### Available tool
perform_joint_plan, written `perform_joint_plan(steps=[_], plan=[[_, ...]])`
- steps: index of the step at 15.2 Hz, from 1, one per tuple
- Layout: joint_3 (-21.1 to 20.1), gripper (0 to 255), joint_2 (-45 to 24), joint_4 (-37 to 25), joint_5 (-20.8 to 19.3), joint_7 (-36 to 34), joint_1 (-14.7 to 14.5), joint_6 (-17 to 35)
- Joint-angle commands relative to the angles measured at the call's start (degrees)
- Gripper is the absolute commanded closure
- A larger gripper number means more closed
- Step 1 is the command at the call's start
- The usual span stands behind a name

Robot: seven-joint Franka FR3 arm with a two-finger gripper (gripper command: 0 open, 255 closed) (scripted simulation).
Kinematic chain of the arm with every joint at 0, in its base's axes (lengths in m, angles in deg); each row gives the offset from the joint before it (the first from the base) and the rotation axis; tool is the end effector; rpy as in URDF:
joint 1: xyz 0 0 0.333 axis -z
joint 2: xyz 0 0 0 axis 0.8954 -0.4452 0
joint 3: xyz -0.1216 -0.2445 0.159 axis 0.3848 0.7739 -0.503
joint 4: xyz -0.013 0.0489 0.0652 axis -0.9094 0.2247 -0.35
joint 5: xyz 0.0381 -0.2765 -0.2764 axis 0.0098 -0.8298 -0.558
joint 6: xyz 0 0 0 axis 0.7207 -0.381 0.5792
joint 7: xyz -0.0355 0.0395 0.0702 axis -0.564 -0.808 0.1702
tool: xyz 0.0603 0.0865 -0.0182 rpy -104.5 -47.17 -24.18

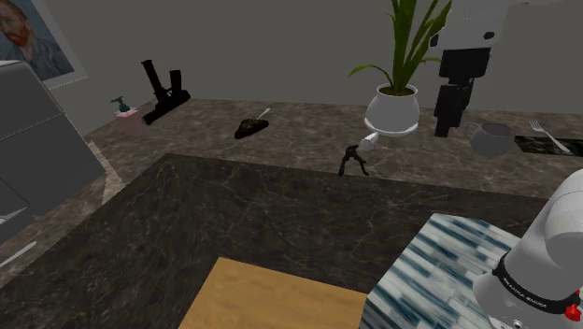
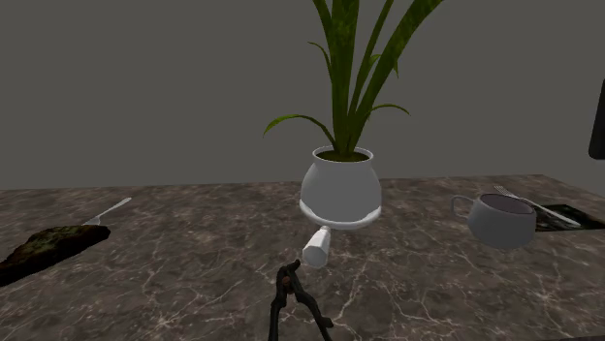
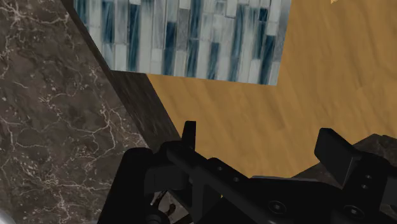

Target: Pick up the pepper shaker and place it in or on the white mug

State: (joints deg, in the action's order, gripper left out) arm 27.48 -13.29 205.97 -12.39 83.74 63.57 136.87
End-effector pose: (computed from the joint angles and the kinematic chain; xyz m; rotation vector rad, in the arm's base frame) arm 0.2830 -0.0088 0.5719 -2.9557 -0.1040 0.2105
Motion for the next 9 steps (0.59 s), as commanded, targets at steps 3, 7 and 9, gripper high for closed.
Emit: perform_joint_plan(steps=[3, 7, 9], plan=[[-1.0, 0, -3.2, 0.2, 0.8, -3.5, 1.2, 4.0], [-2.8, 0, -9.9, -0.3, 2.0, -10.5, 3.6, 11.6], [-3.5, 0, -13.5, -1.0, 2.4, -13.9, 4.7, 15.2]])
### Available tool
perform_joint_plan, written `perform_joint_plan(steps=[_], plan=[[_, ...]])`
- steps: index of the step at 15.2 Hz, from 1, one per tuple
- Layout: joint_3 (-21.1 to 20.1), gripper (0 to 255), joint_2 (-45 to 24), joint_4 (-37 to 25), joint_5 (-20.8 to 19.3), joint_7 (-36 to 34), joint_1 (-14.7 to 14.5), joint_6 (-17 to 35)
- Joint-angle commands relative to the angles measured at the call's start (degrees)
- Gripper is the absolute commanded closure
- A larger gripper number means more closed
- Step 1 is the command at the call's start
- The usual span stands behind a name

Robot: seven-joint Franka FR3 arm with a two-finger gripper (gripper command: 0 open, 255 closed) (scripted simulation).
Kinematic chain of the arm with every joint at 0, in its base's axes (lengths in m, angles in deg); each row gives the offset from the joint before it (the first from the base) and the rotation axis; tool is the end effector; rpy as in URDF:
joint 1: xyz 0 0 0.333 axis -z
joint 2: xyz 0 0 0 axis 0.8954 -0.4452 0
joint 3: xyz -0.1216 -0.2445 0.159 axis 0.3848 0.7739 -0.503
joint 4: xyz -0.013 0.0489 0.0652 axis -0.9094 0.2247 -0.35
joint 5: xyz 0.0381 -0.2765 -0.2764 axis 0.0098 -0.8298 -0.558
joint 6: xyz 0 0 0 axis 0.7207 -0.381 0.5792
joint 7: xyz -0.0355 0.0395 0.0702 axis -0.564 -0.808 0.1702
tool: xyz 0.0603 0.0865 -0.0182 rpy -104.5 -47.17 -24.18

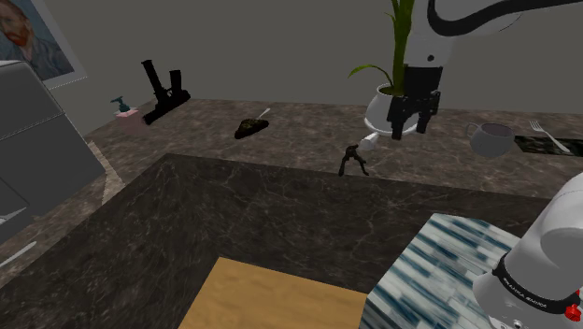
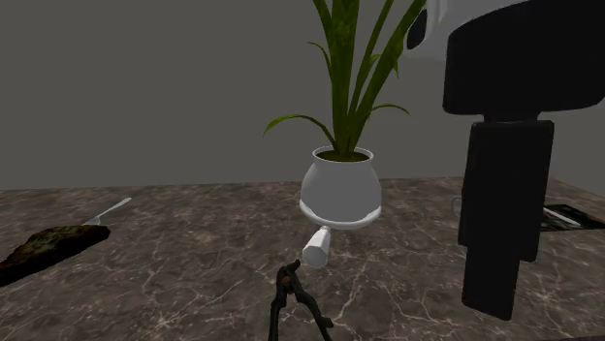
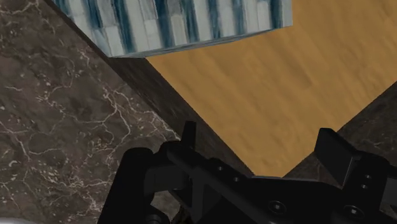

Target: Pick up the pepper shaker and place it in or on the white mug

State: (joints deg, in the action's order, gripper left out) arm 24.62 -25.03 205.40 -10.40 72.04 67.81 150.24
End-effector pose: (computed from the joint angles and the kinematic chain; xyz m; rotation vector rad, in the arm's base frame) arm 0.3557 -0.0162 0.5283 -2.9602 0.3107 0.1739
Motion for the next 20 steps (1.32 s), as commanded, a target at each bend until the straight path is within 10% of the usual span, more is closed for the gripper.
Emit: perform_joint_plan(steps=[1, 20], plan=[[-0.9, 0, -3.6, -0.8, 0.5, -3.9, 1.0, 3.6], [0.5, 0, -36.2, -15.7, -2.4, -35.2, 10.5, 26.9]])
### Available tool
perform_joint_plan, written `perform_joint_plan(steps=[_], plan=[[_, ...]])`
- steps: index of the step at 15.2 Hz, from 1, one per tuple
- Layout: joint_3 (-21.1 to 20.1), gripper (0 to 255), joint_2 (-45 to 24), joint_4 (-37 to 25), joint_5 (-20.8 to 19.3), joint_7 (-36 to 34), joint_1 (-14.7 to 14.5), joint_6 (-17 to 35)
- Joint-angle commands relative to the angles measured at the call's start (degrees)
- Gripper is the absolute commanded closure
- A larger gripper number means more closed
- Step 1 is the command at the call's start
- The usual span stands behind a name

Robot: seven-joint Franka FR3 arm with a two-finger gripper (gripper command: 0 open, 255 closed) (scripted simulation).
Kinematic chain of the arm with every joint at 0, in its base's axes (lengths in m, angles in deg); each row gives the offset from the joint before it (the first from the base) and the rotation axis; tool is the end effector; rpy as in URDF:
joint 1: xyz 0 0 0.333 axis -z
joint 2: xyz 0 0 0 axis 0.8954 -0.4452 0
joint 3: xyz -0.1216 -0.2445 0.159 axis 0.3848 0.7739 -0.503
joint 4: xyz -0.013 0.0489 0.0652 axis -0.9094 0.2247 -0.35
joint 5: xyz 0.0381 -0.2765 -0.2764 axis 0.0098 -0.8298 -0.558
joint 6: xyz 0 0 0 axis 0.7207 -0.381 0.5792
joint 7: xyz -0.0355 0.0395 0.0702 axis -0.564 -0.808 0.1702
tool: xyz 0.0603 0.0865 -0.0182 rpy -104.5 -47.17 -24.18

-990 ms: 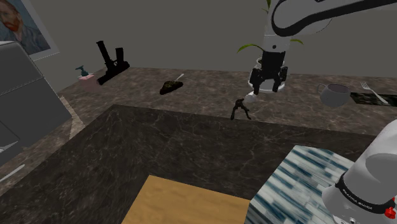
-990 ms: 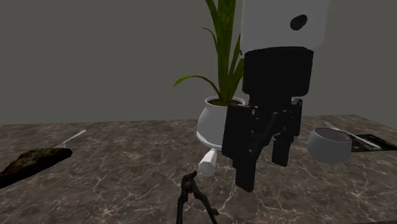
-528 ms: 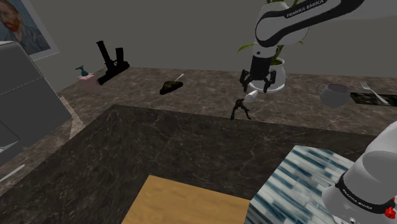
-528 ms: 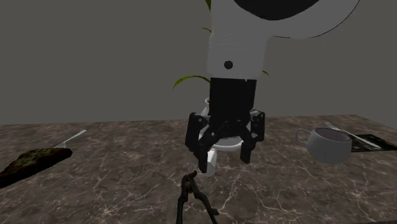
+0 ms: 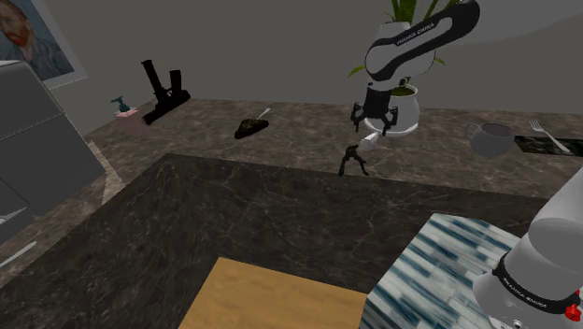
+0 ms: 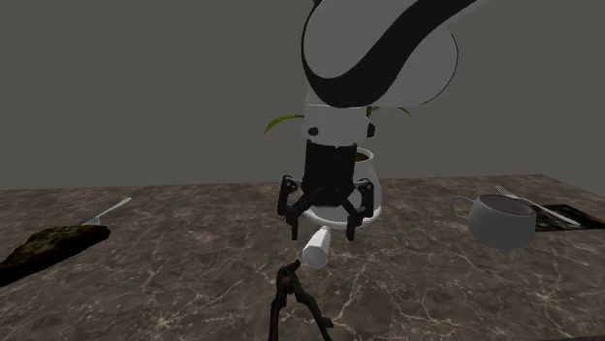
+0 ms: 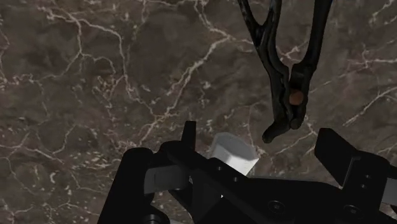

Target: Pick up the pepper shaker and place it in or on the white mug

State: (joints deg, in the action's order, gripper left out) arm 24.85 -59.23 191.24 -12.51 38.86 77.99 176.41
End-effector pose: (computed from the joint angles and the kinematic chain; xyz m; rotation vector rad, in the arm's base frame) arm 0.5192 -0.1373 0.4113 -2.6623 1.4753 0.0439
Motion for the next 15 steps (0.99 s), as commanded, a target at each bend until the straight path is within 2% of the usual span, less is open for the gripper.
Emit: perform_joint_plan(steps=[1, 6, 15], plan=[[0.7, 0, -3.4, -2.5, -0.4, -3.5, 0.7, 1.5], [3.2, 0, -10.4, -7.3, -1.2, -10.9, 2.5, 4.8], [3.1, 0, -14.0, -5.6, -0.6, -11.0, 2.5, 10.1]])
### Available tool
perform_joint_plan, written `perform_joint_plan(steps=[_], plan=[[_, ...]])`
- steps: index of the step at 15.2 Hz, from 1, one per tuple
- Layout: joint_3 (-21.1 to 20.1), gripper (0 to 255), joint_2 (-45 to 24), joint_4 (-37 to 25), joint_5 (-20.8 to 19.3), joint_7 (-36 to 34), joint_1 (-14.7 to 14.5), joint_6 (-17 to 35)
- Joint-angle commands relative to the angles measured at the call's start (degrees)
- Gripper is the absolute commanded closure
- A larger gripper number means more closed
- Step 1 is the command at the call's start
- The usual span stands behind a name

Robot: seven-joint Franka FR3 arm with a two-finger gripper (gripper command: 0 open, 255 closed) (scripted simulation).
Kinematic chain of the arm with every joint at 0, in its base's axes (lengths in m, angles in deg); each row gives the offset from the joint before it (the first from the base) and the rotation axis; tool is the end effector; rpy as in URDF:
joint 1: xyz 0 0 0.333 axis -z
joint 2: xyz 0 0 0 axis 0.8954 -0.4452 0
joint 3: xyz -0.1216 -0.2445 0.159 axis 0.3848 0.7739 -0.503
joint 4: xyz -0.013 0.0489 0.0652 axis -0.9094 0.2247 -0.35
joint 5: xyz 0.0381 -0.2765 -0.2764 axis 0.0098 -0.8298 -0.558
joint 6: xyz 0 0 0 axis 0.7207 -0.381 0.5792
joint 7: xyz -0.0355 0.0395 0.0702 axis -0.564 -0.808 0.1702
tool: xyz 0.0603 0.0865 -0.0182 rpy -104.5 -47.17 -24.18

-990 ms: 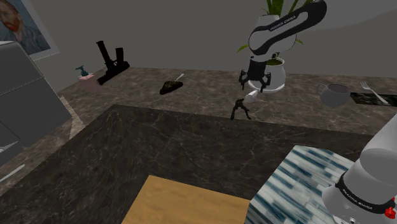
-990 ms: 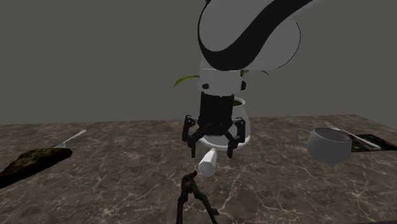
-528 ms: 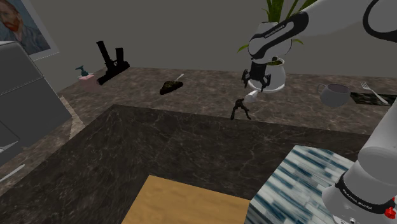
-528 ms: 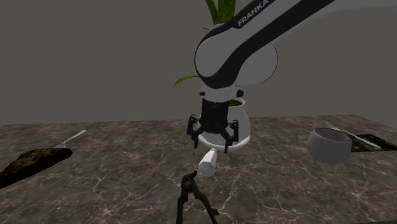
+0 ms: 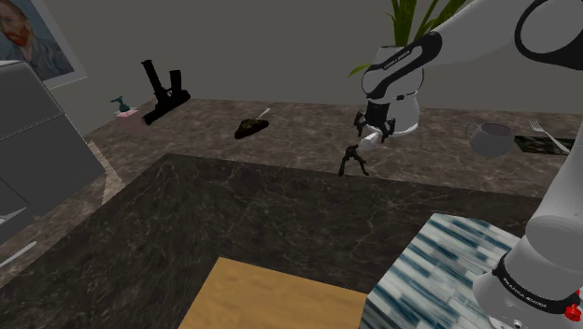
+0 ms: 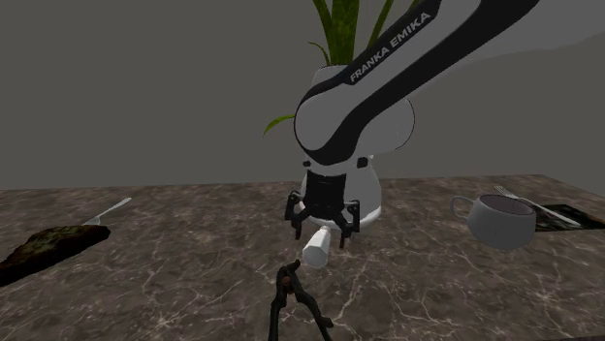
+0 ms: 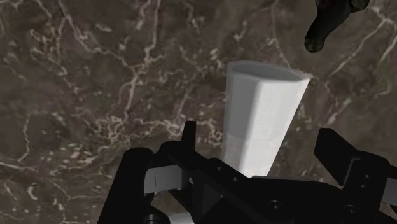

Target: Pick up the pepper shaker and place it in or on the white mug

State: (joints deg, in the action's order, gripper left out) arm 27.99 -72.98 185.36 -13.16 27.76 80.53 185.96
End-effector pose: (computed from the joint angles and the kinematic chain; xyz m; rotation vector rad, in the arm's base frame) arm 0.5534 -0.2092 0.3366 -2.4365 1.8717 -0.0076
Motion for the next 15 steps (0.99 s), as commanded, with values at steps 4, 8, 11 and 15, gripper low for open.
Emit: perform_joint_plan(steps=[4, 8, 11, 15], plan=[[0.0, 0, -0.3, 0.2, 0.1, 0.1, 0.0, 0.6], [0.0, 255, -0.3, 0.2, 0.1, 0.1, 0.0, 0.6], [0.0, 255, -0.3, 0.2, 0.1, 0.1, 0.0, 0.6], [0.0, 255, -0.3, 0.2, 0.1, 0.1, 0.0, 0.6]])
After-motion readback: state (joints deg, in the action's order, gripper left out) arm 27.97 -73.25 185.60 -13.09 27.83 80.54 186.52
